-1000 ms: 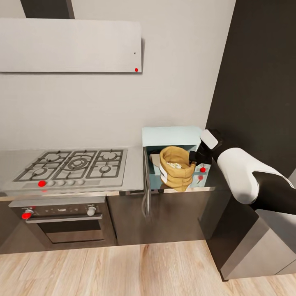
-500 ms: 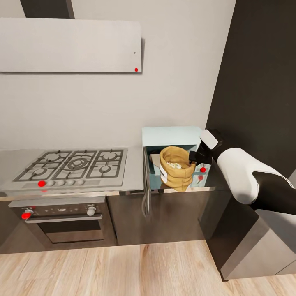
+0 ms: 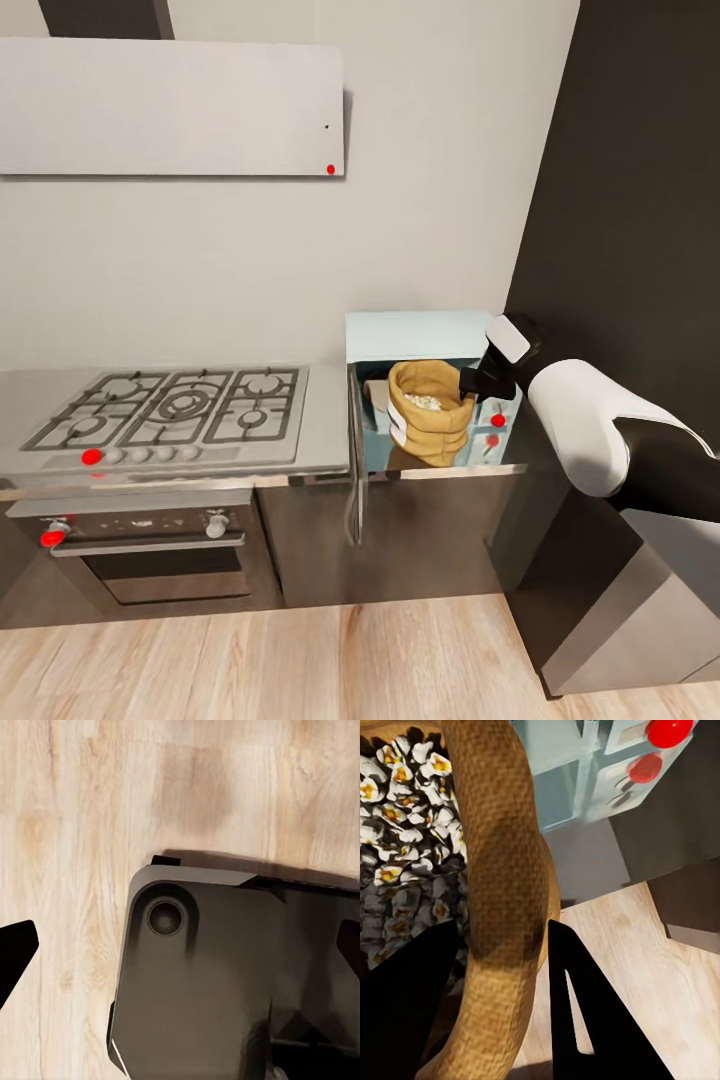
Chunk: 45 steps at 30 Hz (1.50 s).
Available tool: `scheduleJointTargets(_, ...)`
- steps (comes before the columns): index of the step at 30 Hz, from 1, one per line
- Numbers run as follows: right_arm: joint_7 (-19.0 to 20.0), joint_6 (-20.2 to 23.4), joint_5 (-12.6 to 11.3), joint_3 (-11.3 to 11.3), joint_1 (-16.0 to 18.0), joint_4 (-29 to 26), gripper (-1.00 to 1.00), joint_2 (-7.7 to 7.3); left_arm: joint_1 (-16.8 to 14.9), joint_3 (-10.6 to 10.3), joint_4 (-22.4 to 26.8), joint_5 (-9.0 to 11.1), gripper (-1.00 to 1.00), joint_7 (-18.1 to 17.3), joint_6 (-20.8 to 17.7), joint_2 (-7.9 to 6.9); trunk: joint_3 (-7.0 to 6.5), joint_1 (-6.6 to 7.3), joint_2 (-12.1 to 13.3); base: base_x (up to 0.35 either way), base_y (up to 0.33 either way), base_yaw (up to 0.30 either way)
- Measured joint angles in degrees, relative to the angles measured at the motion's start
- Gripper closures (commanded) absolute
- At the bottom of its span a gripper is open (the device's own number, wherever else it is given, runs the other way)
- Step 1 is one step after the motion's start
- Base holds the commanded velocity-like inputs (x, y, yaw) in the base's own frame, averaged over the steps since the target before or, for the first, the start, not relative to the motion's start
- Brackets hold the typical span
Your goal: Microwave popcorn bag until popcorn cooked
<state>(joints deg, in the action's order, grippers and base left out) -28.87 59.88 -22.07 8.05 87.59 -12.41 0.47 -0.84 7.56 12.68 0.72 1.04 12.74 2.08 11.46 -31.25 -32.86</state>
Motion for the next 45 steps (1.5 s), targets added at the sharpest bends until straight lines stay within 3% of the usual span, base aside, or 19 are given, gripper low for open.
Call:
scheduleJointTargets(8,0.03,0.00,-0.01,0.01,0.00,0.00,1.00,0.02,0.00,0.00,0.00,0.00,-1.00,-0.05,0.00,-0.14,0.00,0.03,-0.01,0.301,0.000,0.000)
scheduleJointTargets(45,0.02,0.00,-0.01,0.00,-0.06,0.00,1.00,0.02,0.00,-0.09,0.00,-0.05,-1.00,-0.06,0.00,-0.17,0.00,0.02,0.00,0.087,0.000,0.000)
